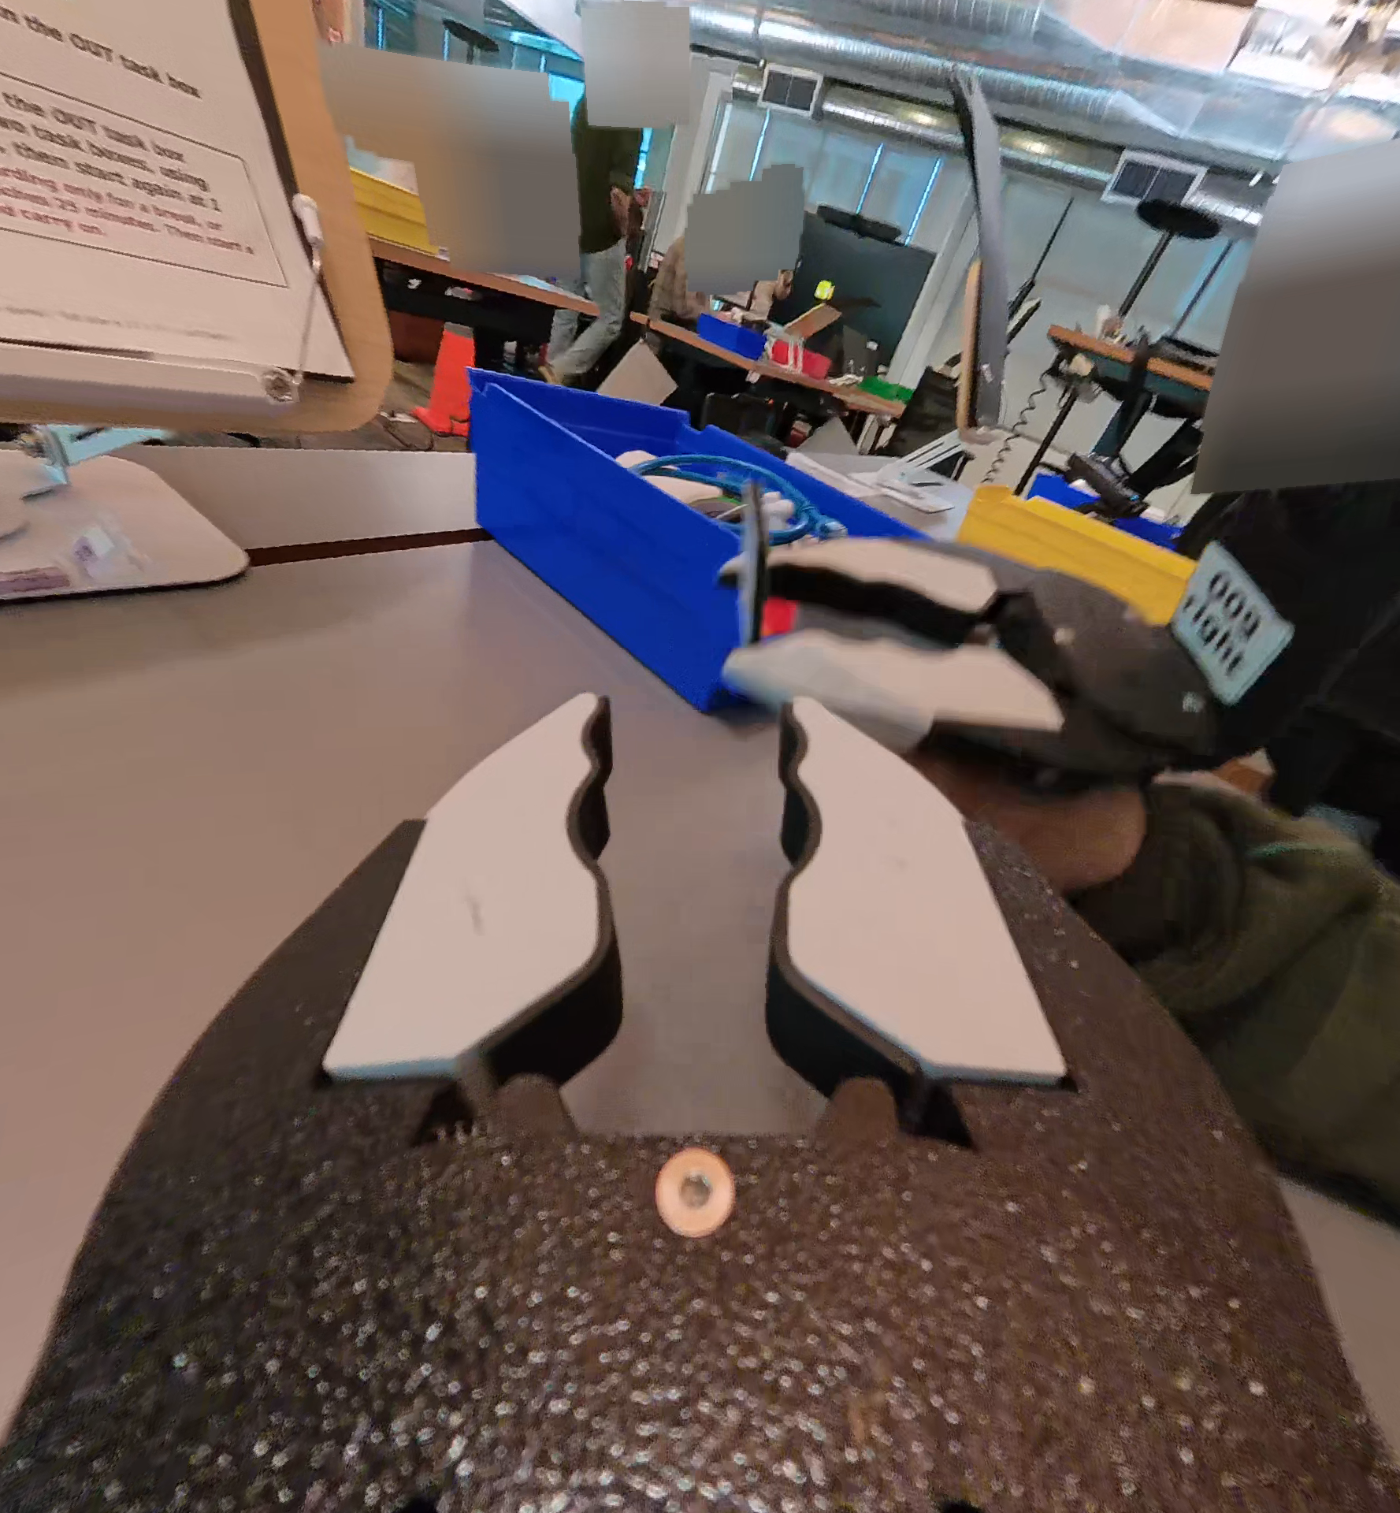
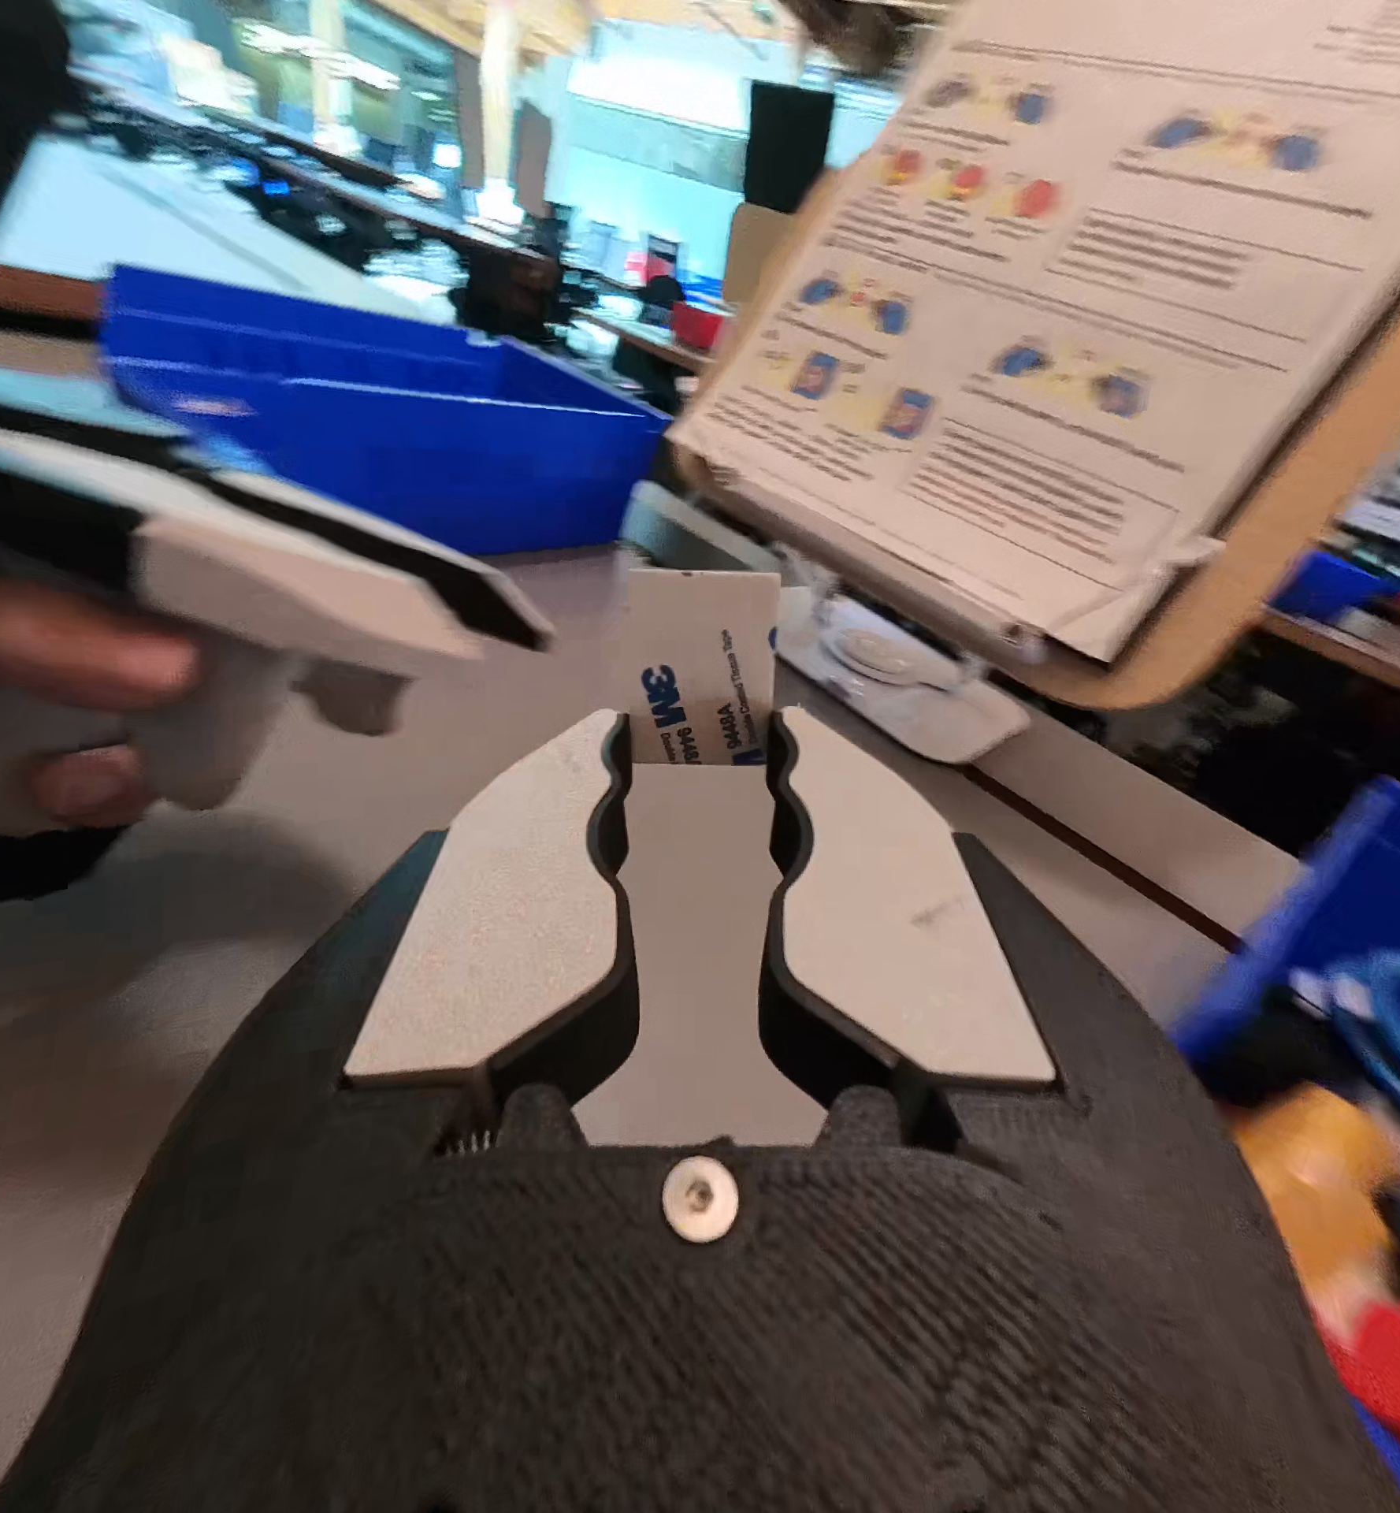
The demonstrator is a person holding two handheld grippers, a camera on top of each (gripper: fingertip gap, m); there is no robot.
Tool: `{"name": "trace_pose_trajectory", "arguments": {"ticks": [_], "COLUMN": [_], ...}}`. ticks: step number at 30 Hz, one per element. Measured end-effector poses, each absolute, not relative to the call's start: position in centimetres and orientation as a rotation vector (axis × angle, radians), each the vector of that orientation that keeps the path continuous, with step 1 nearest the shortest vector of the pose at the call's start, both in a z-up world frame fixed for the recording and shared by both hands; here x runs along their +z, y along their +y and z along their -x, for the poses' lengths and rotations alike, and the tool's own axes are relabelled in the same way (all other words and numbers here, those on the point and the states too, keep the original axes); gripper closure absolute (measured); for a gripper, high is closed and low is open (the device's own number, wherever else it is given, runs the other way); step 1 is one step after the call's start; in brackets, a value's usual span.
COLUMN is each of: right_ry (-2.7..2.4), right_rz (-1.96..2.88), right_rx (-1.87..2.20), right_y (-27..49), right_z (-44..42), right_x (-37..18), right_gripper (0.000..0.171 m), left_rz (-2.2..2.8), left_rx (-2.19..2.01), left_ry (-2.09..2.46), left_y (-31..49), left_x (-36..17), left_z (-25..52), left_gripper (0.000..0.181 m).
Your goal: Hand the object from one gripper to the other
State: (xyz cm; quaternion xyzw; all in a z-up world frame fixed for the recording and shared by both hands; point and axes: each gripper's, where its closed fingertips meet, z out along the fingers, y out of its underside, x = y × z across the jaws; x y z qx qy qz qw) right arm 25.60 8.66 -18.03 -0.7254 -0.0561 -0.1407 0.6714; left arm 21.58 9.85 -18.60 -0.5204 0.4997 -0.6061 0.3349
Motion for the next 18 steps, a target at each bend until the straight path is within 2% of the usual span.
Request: {"name": "trace_pose_trajectory", "arguments": {"ticks": [3, 8, 18], "right_ry": [0.133, 0.503, 0.577], "right_rz": [1.675, 1.799, 1.999], "right_rx": [-0.427, -0.527, -0.694], "right_y": [5.4, -0.3, 0.2], "right_z": [-32.3, -41.6, -48.1], "right_x": [-17.1, -19.0, -17.9], "right_gripper": [0.139, 0.139, 0.138], "left_rz": [1.329, 1.341, 1.347], "left_rx": [-1.516, -1.423, -1.503], "left_ry": [1.287, 1.341, 1.312], "left_y": [11.4, 12.3, 12.8], "left_x": [-18.8, -20.4, -20.0], "left_z": [-21.4, -21.6, -21.4], "left_gripper": [0.15, 0.155, 0.161]}}
